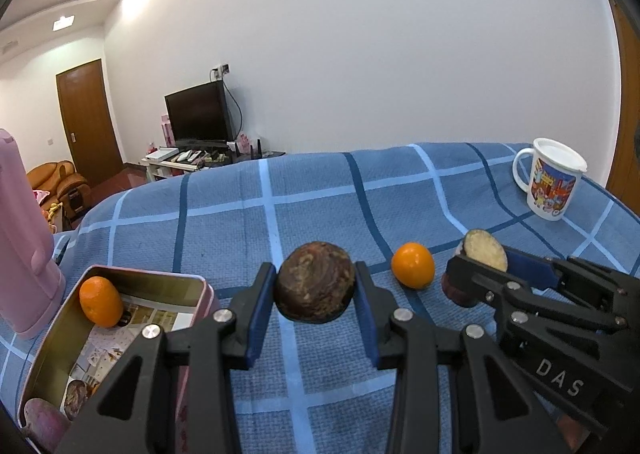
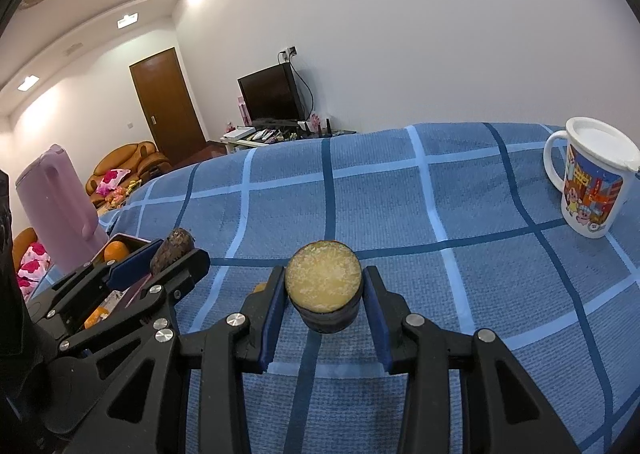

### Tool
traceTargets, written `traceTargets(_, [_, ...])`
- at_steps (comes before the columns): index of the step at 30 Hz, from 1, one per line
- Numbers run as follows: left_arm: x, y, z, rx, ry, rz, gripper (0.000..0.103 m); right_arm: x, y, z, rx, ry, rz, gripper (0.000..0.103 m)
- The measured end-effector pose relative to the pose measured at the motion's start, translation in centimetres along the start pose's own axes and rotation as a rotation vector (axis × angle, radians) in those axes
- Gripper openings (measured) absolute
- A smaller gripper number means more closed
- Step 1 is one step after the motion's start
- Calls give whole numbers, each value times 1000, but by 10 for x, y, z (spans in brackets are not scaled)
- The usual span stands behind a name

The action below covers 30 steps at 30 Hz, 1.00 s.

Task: Organize fruits
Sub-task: 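Carry the mangosteen in the left tool toward the tin while the right carries the root piece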

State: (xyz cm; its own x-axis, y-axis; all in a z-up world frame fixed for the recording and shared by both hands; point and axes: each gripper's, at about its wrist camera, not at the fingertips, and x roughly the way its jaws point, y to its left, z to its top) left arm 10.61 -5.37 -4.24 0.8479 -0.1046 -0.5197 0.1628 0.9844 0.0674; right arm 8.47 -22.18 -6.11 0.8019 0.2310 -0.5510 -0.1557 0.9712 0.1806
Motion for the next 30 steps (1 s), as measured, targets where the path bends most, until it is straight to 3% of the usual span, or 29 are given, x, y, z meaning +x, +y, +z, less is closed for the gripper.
traceTargets(30, [-20, 0, -3, 3, -81, 23, 40, -24, 17, -5, -79, -110, -13, 40])
